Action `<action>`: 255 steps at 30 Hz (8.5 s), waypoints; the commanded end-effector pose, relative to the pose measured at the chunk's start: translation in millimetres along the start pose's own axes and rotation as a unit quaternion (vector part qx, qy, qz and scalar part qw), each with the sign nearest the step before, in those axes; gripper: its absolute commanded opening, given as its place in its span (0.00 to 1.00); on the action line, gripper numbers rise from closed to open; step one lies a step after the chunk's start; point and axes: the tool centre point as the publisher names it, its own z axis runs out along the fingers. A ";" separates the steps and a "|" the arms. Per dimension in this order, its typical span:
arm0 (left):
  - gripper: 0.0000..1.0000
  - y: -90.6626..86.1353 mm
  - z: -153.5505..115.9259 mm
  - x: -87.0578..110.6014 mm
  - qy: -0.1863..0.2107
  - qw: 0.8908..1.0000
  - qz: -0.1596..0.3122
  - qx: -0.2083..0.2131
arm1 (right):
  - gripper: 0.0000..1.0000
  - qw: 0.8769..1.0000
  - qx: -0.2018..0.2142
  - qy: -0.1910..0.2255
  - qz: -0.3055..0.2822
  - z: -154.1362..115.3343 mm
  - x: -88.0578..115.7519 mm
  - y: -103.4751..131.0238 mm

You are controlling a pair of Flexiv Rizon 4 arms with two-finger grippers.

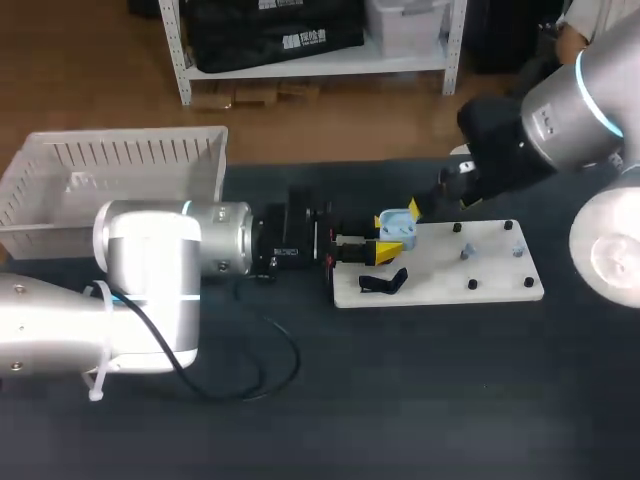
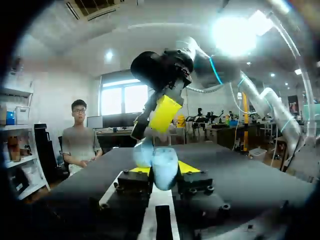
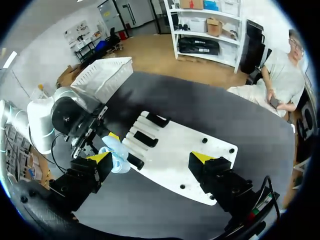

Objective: Pick up each earbud case from the left stands, insert the matching earbuds, close the lid, and place the case in the box.

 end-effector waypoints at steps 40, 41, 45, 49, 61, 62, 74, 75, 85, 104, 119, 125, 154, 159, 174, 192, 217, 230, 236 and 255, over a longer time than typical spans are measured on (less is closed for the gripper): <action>0.00 1.8 0.1 0.5 0.000 1.000 0.000 0.002 | 0.46 0.936 0.210 0.278 0.061 34.0 73.3 -137.6; 0.00 1.8 0.1 0.5 0.000 1.000 0.000 0.002 | 0.46 0.935 0.211 0.278 0.065 34.2 73.4 -137.7; 0.00 1.8 0.1 0.5 0.000 1.000 0.000 0.002 | 0.45 0.930 0.224 0.277 0.094 35.3 73.7 -136.9; 0.00 1.8 0.1 0.5 0.000 1.000 0.000 0.002 | 0.46 0.927 0.235 0.264 0.123 34.5 74.2 -139.0; 0.00 1.8 0.1 0.5 0.000 1.000 0.000 0.002 | 0.45 0.922 0.263 0.241 0.152 42.4 81.8 -138.6; 0.00 1.8 0.1 0.5 0.000 1.000 0.000 0.002 | 0.45 0.922 0.264 0.240 0.154 42.7 81.8 -138.9; 0.00 1.8 0.1 0.5 0.000 1.000 0.000 0.002 | 0.35 0.919 0.277 0.234 0.154 47.7 83.1 -141.2; 0.00 1.8 0.1 0.5 0.000 1.000 0.000 0.002 | 0.35 0.919 0.277 0.234 0.153 48.2 83.3 -140.9; 0.00 1.8 0.1 0.5 0.000 1.000 0.000 0.002 | 0.31 0.917 0.285 0.234 0.150 50.0 83.7 -144.9; 0.00 1.8 0.1 0.5 0.000 1.000 0.000 0.002 | 0.00 0.916 0.291 0.235 0.148 51.9 79.9 -148.4; 0.00 1.8 0.1 0.5 0.000 1.000 0.000 0.002 | 0.00 0.916 0.303 0.223 0.143 18.3 66.8 -114.0; 0.00 1.8 0.1 0.5 0.000 1.000 0.000 0.002 | 0.00 0.917 0.307 0.213 0.142 -8.8 57.0 -84.6; 0.00 1.8 0.1 0.5 0.000 1.000 0.000 0.002 | 0.00 0.934 0.276 0.203 0.097 -43.4 17.8 62.6; 0.00 1.8 0.1 0.5 0.000 1.000 0.000 0.002 | 0.00 0.934 0.276 0.203 0.097 -43.4 17.8 62.6; 0.00 1.8 0.1 0.5 0.000 1.000 0.000 0.002 | 0.00 0.879 0.308 0.212 0.295 -38.4 -7.6 72.3; 0.00 1.8 0.1 0.5 0.000 1.000 0.000 0.002 | 0.00 0.865 0.263 0.226 0.363 -25.9 6.6 86.7; 0.00 1.8 0.1 0.5 0.000 1.000 0.000 0.002 | 0.00 0.806 0.281 0.204 0.479 -18.2 -0.2 84.4; 0.00 1.8 0.1 0.5 0.000 1.000 0.000 0.002 | 0.00 0.786 0.289 0.192 0.512 -8.2 3.6 87.7; 0.00 1.8 0.1 0.5 0.000 1.000 0.000 0.002 | 0.00 0.777 0.296 0.191 0.522 -2.9 4.5 81.5; 0.00 1.8 0.1 0.5 0.000 1.000 0.000 0.002 | 0.00 0.772 0.300 0.187 0.529 6.1 -1.1 71.5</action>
